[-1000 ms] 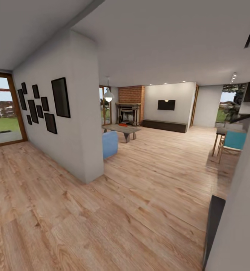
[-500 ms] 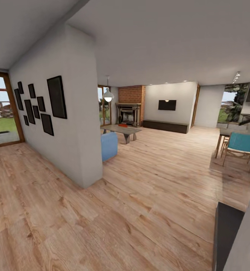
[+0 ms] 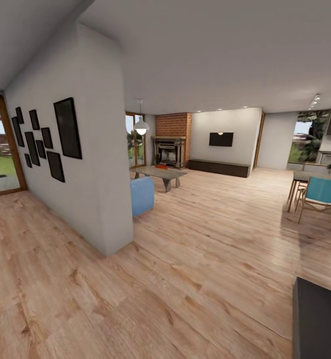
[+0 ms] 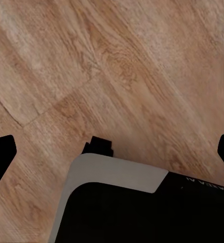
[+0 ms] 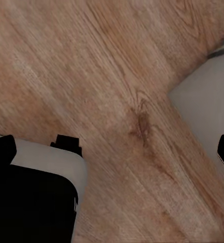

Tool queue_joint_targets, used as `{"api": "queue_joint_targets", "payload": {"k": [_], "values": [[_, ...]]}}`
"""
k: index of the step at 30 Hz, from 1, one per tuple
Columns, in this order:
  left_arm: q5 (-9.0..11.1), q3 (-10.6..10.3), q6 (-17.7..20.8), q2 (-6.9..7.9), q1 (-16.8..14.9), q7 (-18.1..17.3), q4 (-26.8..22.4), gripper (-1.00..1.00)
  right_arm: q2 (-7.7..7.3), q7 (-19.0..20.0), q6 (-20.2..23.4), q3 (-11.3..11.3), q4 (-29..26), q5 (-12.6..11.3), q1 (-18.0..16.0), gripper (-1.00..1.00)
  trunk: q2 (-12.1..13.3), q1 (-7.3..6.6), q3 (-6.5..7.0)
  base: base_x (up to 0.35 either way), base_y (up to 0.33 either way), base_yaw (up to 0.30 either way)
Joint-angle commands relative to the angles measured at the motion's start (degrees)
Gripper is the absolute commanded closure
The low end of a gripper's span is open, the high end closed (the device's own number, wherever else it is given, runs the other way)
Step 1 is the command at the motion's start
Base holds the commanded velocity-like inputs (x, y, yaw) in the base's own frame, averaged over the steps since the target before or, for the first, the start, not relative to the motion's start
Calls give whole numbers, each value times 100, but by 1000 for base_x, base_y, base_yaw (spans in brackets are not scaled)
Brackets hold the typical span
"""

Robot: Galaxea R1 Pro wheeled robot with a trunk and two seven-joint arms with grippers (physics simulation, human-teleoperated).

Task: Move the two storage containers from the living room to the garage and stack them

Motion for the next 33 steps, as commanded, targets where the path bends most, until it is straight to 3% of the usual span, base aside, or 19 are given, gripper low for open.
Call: {"api": "queue_joint_targets", "payload": {"k": [1,24,33], "values": [[46,-49,-1,0,-4,13,-1,-100,3,-18,-22,28,13,5,-7,-100,-4,4,-7,323,0,-158],[46,-46,0,0,-2,13,-1,-100,11,-26,-21,30,13,-6,-7,-100,-4,4,-7,323,0,-242],[46,-49,-1,0,-4,13,1,-100,3,-19,-21,37,13,3,-7,-100,-4,4,-7,323,0,-40]]}}
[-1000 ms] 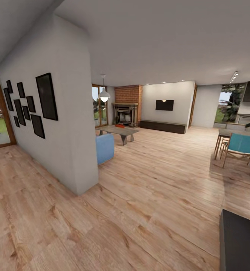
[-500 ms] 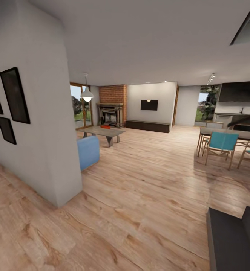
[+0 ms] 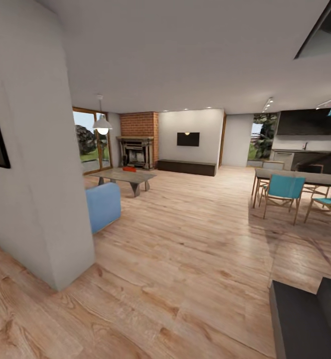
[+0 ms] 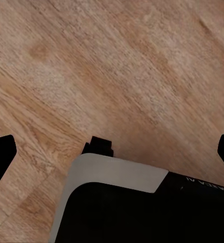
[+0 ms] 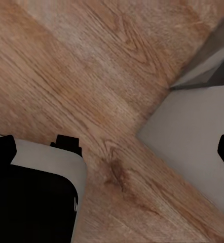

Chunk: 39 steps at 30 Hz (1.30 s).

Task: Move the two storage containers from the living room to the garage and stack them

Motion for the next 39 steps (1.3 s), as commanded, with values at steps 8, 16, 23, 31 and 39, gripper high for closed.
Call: {"api": "queue_joint_targets", "payload": {"k": [8,16,23,31,39], "values": [[45,-47,-1,0,-4,14,0,-100,1,-17,-15,37,13,5,-6,-100,-4,4,-7,323,0,0],[45,-48,-1,0,-4,14,1,-100,1,-17,-21,38,13,4,-6,-100,-4,4,-7,323,0,0],[45,-49,-1,0,-3,14,-1,-100,1,-18,-23,38,13,5,-6,-100,-4,4,-7,323,0,0],[45,-48,4,0,-2,14,-2,-100,1,-20,-23,29,13,6,-6,-100,-4,4,-7,323,2,0],[45,-49,8,0,-4,14,-4,-100,1,-18,-15,37,13,-13,-6,-100,-4,4,-7,323,72,-186]]}}
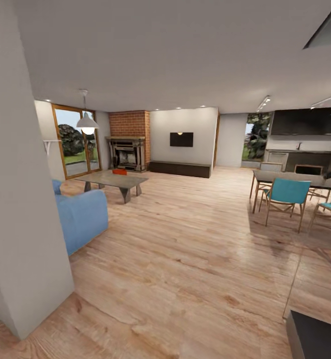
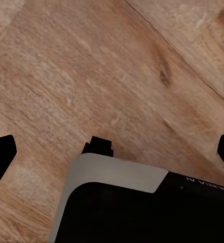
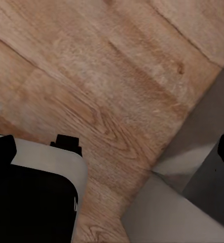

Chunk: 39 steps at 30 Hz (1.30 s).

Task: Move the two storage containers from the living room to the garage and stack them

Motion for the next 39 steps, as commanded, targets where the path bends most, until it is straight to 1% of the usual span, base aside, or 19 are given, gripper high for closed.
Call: {"api": "queue_joint_targets", "payload": {"k": [1,11,30,39], "values": [[46,-49,0,0,-3,12,0,-100,2,-18,-21,28,13,2,-7,-100,-4,4,-7,323,84,-270],[46,-49,-8,0,-1,12,0,-100,2,-21,-22,29,13,6,-7,-100,-4,4,-7,323,86,-277],[46,-49,-9,0,-1,12,0,-100,2,-18,-20,38,13,22,-7,-100,-4,4,-7,323,86,-9],[46,-49,-2,0,-1,12,2,-100,2,-18,-29,38,13,24,-7,-100,-4,4,-7,323,13,0]]}}
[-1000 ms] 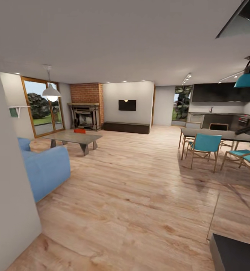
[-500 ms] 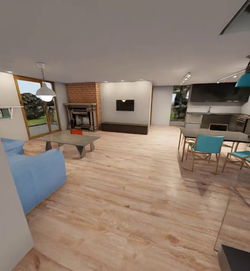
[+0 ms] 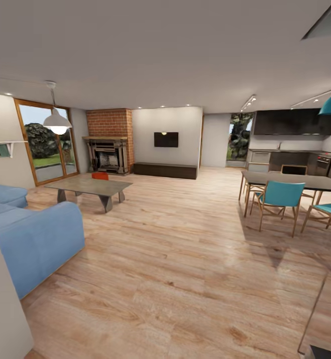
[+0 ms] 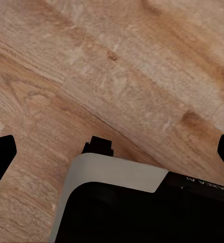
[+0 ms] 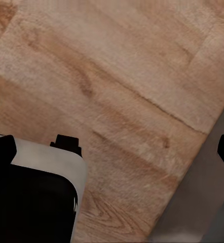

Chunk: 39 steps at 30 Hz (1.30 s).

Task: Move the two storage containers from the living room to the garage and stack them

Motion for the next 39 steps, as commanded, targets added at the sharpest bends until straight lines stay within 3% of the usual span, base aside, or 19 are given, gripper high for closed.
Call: {"api": "queue_joint_targets", "payload": {"k": [1,39], "values": [[45,-49,1,0,-4,14,1,-100,1,-18,-23,26,13,7,-6,-100,-4,4,-7,323,1,0],[45,-49,-3,-9,-5,14,-2,-100,-1,-18,-23,26,13,7,-6,-100,-4,4,-7,323,0,0]]}}
